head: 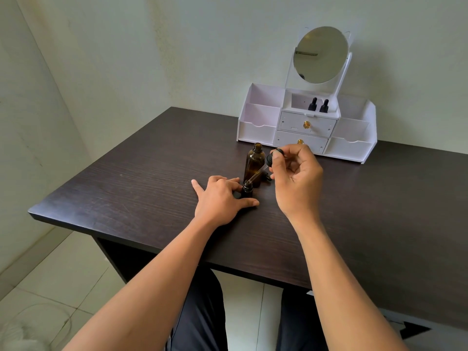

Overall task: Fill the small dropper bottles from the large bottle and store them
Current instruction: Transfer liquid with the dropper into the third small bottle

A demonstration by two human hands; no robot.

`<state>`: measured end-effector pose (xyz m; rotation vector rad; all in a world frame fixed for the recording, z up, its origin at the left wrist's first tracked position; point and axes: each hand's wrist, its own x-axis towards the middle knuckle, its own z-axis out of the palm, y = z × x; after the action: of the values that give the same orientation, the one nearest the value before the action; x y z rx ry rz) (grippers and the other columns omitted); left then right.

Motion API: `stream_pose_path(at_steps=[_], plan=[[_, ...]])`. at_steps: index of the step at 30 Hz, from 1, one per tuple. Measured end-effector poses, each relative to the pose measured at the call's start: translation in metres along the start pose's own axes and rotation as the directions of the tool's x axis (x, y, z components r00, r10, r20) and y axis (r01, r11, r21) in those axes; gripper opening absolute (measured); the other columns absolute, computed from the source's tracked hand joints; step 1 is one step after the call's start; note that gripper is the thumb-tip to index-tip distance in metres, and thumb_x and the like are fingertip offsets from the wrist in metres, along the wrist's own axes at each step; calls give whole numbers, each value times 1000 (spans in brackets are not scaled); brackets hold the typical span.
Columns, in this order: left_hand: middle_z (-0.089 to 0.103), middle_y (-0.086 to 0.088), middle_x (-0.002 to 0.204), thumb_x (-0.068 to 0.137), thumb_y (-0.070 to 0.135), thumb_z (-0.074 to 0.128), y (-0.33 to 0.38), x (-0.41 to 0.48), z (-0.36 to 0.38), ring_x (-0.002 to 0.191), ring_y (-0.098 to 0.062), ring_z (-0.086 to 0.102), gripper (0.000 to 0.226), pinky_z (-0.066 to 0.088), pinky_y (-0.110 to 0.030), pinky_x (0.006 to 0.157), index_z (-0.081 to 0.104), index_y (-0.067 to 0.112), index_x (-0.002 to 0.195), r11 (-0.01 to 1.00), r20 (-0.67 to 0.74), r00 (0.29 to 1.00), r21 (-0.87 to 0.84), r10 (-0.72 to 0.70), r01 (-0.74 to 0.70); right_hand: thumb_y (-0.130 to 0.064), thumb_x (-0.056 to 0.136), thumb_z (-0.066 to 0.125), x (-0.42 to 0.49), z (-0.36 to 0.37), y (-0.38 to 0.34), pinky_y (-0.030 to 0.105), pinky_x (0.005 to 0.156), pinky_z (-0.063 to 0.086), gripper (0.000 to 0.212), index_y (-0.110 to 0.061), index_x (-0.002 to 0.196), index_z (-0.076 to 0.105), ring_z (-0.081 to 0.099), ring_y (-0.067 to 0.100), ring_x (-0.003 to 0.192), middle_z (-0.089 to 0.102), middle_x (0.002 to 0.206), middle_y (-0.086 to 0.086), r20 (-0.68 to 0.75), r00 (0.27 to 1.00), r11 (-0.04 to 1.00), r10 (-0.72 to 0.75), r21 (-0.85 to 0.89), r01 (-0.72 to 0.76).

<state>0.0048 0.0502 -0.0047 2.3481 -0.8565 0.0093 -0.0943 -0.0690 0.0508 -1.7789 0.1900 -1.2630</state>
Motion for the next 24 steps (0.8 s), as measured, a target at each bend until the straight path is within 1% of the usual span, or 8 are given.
stream_pose_path(at_steps=[2,4,7,11,14,16,20,24], plan=[[53,14,143,75,71,67,1,0,0,143,-13,27,59,-11,-72,111,72,28,116,1000,3,1000,4,-3,3,-19,95,63,0,0,0,49,62,57,15,-31,89,57,68,29,70,64,81,-7,6,1000,1000,-8,-23,8],[53,14,144,75,72,66,1,0,1,143,-13,28,60,-11,-72,111,72,27,116,1000,4,1000,14,-7,7,-18,95,63,0,0,2,49,61,56,12,-28,90,58,67,28,70,64,81,-6,7,1000,999,-4,-40,5],[54,14,143,74,72,67,-1,0,2,143,-12,27,60,-11,-72,111,72,26,114,1000,1,1000,4,-4,4,-20,93,65,1,0,4,50,64,57,4,-20,94,61,68,28,72,66,84,-4,3,999,999,39,-8,-39],[54,14,142,74,72,68,-1,0,2,142,-11,28,59,-12,-72,111,73,27,112,1000,-7,1000,-15,-4,4,-20,89,72,3,1,3,49,67,59,15,-12,99,63,68,20,73,66,85,-5,14,996,995,87,40,-88],[54,14,143,74,72,67,-1,0,1,143,-12,28,59,-12,-72,111,72,28,114,1000,1,1000,0,-5,5,-19,90,72,5,1,3,49,65,58,10,-21,92,62,68,21,71,66,81,-9,41,997,998,66,1,-66],[54,15,143,74,72,66,-2,0,2,143,-11,27,60,-11,-72,111,72,28,115,1000,5,1000,-1,-7,7,-19,90,72,6,1,2,49,65,58,14,-28,89,60,68,23,71,65,80,-11,51,997,998,55,-17,-55],[54,15,143,74,72,67,-1,1,2,142,-11,27,57,-11,-72,111,73,30,113,1000,2,1000,-6,-4,4,-20,88,74,6,3,2,48,66,60,20,-34,93,61,68,20,74,64,83,-12,50,997,999,54,1,-54],[53,15,143,75,72,66,0,0,1,142,-11,26,59,-11,-72,111,72,30,116,1000,7,1000,7,-7,7,-17,89,73,6,3,1,48,65,59,23,-35,89,60,69,20,72,65,80,-12,52,998,999,27,-22,-26]])
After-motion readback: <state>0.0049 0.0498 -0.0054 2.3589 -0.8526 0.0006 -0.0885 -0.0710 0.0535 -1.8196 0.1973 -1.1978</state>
